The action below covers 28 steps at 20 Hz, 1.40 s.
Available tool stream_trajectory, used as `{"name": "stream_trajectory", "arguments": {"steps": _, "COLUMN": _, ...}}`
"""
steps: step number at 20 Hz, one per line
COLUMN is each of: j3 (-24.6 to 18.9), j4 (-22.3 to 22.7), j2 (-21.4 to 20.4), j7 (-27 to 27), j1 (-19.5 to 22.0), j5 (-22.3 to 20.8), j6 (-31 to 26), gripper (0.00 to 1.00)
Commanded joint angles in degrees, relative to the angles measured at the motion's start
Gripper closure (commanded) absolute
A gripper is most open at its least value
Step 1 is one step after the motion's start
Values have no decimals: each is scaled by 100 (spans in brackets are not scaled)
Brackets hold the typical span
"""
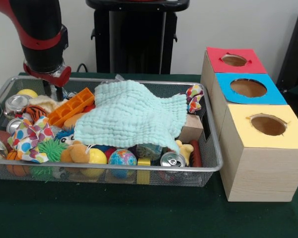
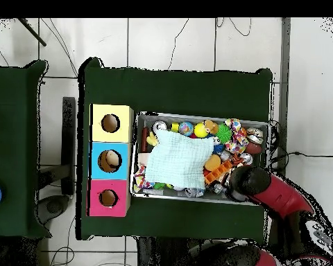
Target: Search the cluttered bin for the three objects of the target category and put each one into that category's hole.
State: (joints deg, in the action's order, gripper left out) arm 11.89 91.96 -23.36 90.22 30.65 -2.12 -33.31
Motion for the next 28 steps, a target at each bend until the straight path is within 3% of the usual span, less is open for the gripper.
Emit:
{"name": "stream_trajectory", "arguments": {"steps": 1, "j3": -490, "j4": 57, "j2": 695, "j7": 624, "j1": -106, "j5": -20, "j6": -378, "gripper": 100}}
{"name": "stream_trajectory", "arguments": {"steps": 8, "j3": -564, "j4": -48, "j2": 800, "j7": 754, "j1": -213, "j5": 89, "j6": -125, "gripper": 100}}
{"name": "stream_trajectory", "arguments": {"steps": 15, "j3": -538, "j4": -805, "j2": 1403, "j7": 912, "j1": -264, "j5": 322, "j6": -305, "gripper": 100}}
{"name": "stream_trajectory", "arguments": {"steps": 18, "j3": -588, "j4": -898, "j2": 1452, "j7": 761, "j1": -219, "j5": 307, "j6": -257, "gripper": 100}}
{"name": "stream_trajectory", "arguments": {"steps": 19, "j3": -592, "j4": -761, "j2": 1399, "j7": 710, "j1": -171, "j5": 261, "j6": -144, "gripper": 0}}
{"name": "stream_trajectory", "arguments": {"steps": 23, "j3": -520, "j4": -315, "j2": 1159, "j7": 538, "j1": -10, "j5": 80, "j6": -6, "gripper": 0}}
{"name": "stream_trajectory", "arguments": {"steps": 28, "j3": -460, "j4": -84, "j2": 972, "j7": 622, "j1": 35, "j5": 82, "j6": 90, "gripper": 0}}
